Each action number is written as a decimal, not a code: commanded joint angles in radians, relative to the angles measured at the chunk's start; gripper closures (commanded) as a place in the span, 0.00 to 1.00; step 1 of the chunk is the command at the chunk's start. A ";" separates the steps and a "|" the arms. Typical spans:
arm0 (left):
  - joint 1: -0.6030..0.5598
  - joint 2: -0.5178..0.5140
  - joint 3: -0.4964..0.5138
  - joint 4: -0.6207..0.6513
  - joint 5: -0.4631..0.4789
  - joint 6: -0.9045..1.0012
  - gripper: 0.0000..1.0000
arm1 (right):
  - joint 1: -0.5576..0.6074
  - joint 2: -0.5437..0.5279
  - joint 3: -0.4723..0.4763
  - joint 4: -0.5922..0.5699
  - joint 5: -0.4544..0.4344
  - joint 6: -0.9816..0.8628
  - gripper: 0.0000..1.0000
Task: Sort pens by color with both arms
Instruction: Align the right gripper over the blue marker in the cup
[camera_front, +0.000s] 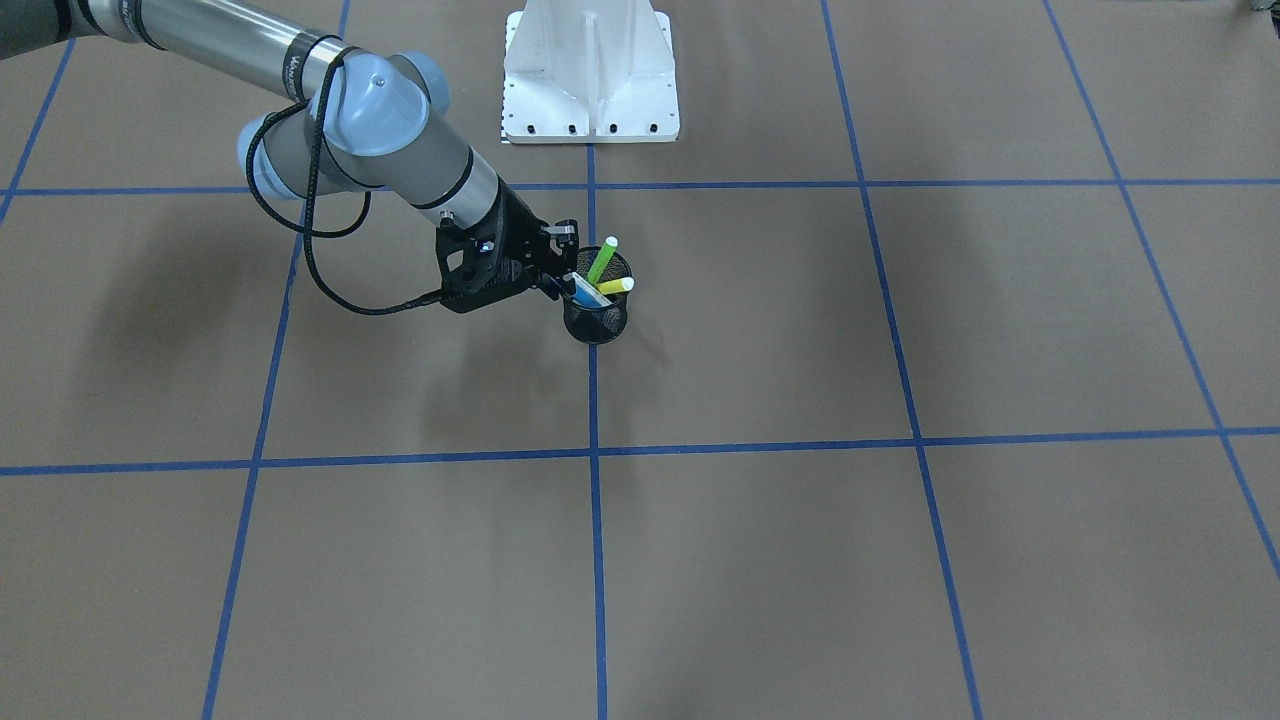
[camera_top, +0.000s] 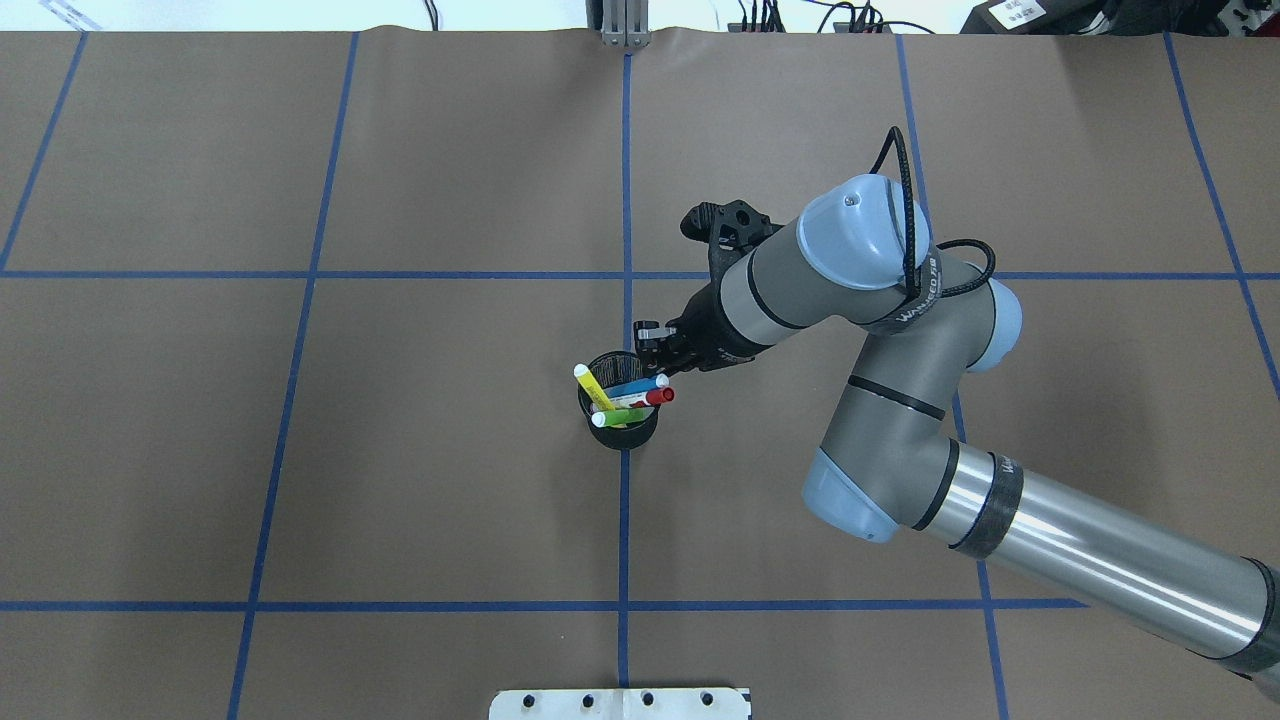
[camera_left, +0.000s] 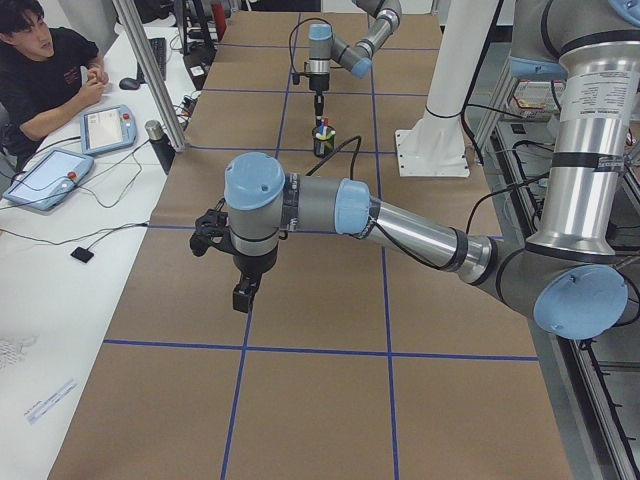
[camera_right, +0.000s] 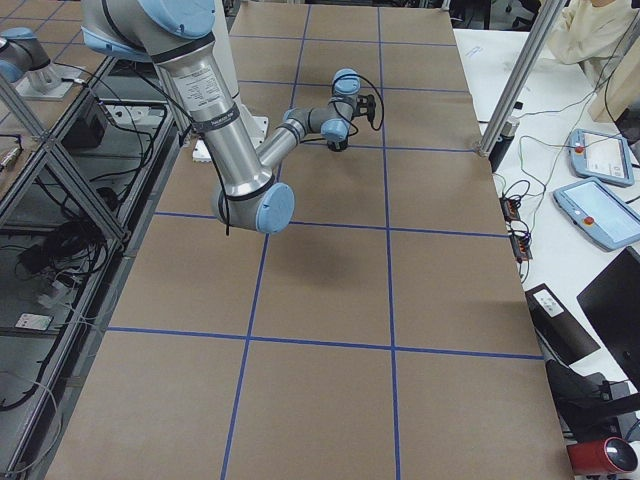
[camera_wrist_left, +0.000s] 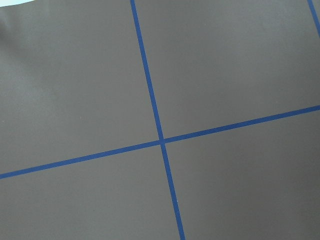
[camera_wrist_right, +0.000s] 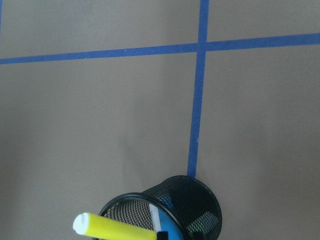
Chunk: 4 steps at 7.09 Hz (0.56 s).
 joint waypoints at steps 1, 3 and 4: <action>0.000 0.002 0.000 0.000 0.000 0.000 0.01 | 0.000 0.000 0.000 0.000 0.000 0.000 0.80; 0.000 0.002 0.000 0.000 0.000 0.000 0.01 | 0.001 0.006 0.002 -0.002 0.006 0.000 0.80; 0.000 0.002 -0.002 0.000 0.000 0.001 0.01 | 0.001 0.006 0.002 -0.002 0.006 0.000 0.80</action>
